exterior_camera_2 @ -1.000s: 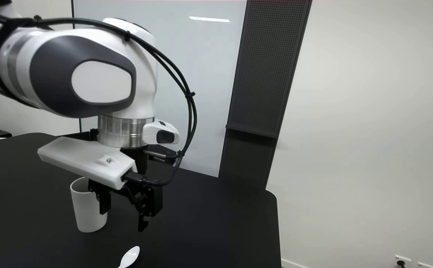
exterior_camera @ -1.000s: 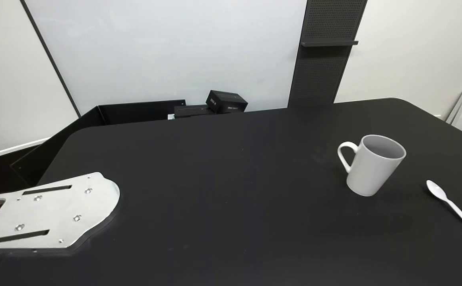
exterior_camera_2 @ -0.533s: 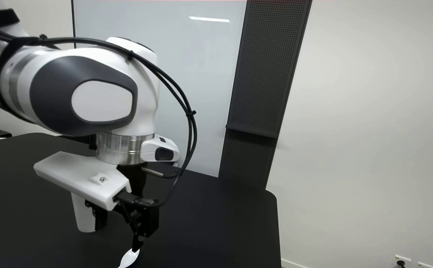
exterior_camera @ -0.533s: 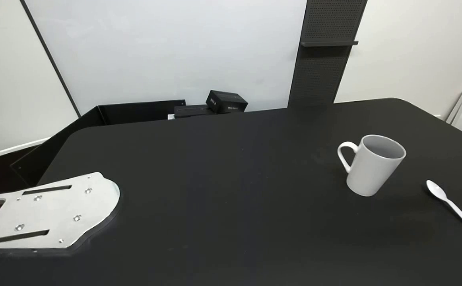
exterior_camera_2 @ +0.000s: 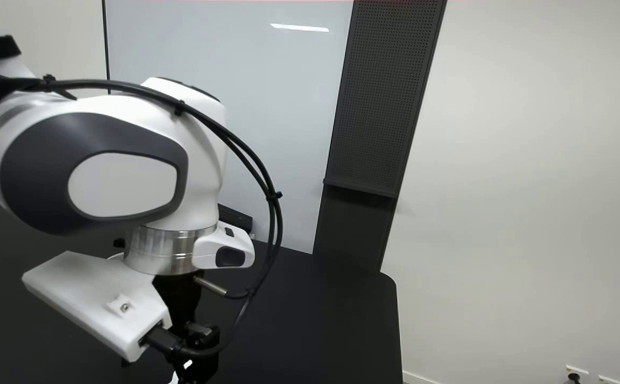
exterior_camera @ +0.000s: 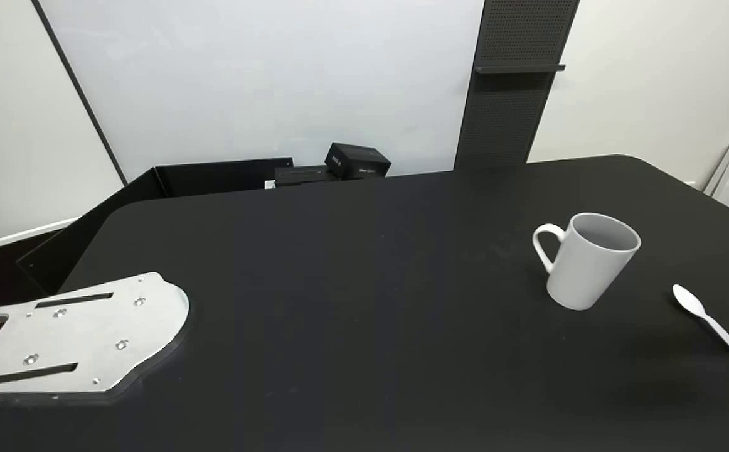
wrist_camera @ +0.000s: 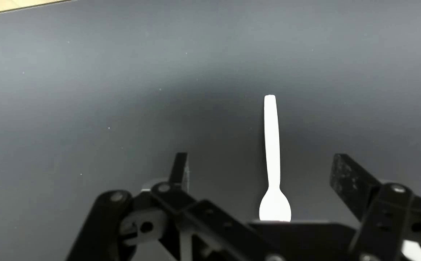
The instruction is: Put the white spoon in the white mug cup
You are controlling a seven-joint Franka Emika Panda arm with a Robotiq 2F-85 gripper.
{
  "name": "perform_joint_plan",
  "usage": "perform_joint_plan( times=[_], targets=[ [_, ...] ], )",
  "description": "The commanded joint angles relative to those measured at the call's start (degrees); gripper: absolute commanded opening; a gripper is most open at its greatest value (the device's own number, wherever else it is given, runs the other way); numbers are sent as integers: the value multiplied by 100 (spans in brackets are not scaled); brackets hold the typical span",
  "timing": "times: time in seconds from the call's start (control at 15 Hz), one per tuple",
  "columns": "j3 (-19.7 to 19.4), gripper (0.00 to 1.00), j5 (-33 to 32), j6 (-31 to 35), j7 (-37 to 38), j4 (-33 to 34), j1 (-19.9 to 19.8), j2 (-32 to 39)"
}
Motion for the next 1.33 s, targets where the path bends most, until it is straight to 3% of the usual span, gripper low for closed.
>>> perform_joint_plan(
  times=[0.0,0.87,1.0,1.27],
  targets=[
    [35,100,308,323,-337,-260,-32,-88],
    [31,100,239,277,-302,-208,-16,-7],
    [16,100,-1,376,18,-250,14,63],
    [80,100,291,472,-175,-345,12,122]
  ],
)
